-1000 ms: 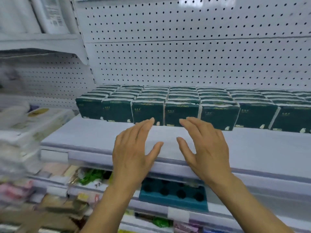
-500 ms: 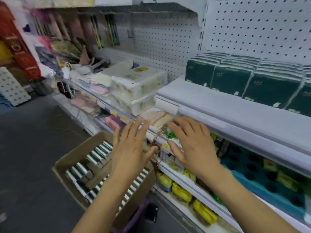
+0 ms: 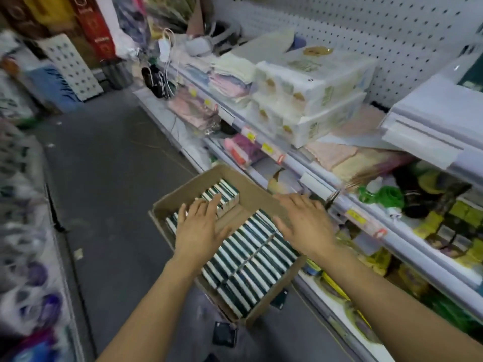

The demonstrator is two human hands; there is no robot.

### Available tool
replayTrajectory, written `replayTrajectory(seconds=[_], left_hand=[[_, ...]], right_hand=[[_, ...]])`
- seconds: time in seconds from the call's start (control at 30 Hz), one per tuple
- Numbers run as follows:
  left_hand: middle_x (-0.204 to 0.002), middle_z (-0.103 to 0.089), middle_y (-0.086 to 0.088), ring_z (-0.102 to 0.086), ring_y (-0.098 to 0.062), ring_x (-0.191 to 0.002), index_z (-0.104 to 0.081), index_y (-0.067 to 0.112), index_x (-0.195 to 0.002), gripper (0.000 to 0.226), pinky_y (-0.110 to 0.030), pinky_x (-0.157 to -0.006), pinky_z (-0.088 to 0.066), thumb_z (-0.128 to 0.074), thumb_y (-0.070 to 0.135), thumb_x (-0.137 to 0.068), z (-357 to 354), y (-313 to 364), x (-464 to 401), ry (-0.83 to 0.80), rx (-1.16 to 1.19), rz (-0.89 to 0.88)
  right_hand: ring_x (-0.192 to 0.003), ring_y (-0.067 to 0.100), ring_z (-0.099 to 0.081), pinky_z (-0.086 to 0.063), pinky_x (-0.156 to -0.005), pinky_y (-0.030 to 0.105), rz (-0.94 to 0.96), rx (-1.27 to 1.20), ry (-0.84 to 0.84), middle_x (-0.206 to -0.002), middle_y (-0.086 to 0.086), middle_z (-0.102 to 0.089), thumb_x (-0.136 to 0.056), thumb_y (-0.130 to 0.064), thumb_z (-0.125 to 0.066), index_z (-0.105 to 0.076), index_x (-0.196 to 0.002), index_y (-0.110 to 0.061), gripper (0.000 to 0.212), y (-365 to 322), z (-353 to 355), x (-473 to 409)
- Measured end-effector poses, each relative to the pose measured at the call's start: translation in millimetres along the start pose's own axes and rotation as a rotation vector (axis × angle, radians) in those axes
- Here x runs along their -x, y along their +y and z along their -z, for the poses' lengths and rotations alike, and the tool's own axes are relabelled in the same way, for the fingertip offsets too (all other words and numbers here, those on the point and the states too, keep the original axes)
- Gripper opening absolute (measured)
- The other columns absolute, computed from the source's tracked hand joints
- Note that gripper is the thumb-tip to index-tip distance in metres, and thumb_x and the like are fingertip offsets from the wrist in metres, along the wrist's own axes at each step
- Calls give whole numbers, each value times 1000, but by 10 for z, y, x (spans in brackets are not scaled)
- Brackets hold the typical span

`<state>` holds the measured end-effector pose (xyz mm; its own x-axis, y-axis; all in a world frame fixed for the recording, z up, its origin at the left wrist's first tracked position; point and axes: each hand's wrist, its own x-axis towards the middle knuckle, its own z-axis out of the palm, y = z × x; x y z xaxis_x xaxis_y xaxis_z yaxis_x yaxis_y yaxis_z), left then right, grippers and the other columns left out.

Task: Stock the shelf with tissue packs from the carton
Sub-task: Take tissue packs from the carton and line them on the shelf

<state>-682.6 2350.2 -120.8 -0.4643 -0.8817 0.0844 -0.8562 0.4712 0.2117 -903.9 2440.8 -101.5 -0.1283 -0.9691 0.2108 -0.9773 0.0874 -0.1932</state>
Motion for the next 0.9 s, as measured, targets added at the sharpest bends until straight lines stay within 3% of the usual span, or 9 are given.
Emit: replayTrajectory(seconds=[0.13,0.27,0.37,0.5,0.7,0.9], left_hand=[[-143,-51,-3,-39,-25,-138,-22,27,-154,73,-45,-119,-21,-56,50,-93,-249,-309,-127,-138,68,133],[-127,-59,-2,-51,-27,-123,-23,27,-154,72,-43,-104,-38,-56,48,-94,-600,-646,-315,-211,147,249],[-129,-59,-3,-51,-26,-122,-24,27,-153,70,-42,-96,-45,-58,45,-94,-890,-882,-493,-235,188,364],[-141,-51,-1,-46,-24,-129,-26,27,-152,66,-44,-97,-47,-56,45,-96,-1304,-1162,-776,-221,231,473],[-146,-48,-3,-47,-24,-132,-34,24,-150,66,-48,-100,-47,-61,42,-93,-1970,-1467,-1089,-184,338,640],[-141,-48,-4,-48,-26,-128,-35,21,-145,63,-47,-99,-42,-59,46,-93,-2388,-1672,-1344,-208,142,758]], right_hand=[[-97,27,-63,-48,-76,38,32,1,-120,-107,3,-68,-92,-40,-48,-63,-122,-20,40,-50,-420,-319],[-110,25,-57,-46,-88,38,66,-79,-229,-116,3,-65,-97,-35,-50,-60,-128,-20,36,-112,-859,-731],[-113,23,-53,-44,-91,39,124,-126,-315,-123,2,-60,-99,-32,-46,-56,-130,-20,35,-202,-1292,-1075],[-116,17,-52,-40,-94,37,167,-144,-342,-126,-4,-58,-96,-33,-46,-56,-126,-27,32,-346,-1948,-1512],[-114,21,-53,-43,-92,39,187,-207,-398,-125,1,-60,-97,-32,-49,-58,-126,-22,32,-564,-2995,-1901],[-121,23,-47,-39,-96,38,246,-108,-446,-129,5,-57,-99,-34,-45,-51,-135,-18,40,-718,-3645,-2178]])
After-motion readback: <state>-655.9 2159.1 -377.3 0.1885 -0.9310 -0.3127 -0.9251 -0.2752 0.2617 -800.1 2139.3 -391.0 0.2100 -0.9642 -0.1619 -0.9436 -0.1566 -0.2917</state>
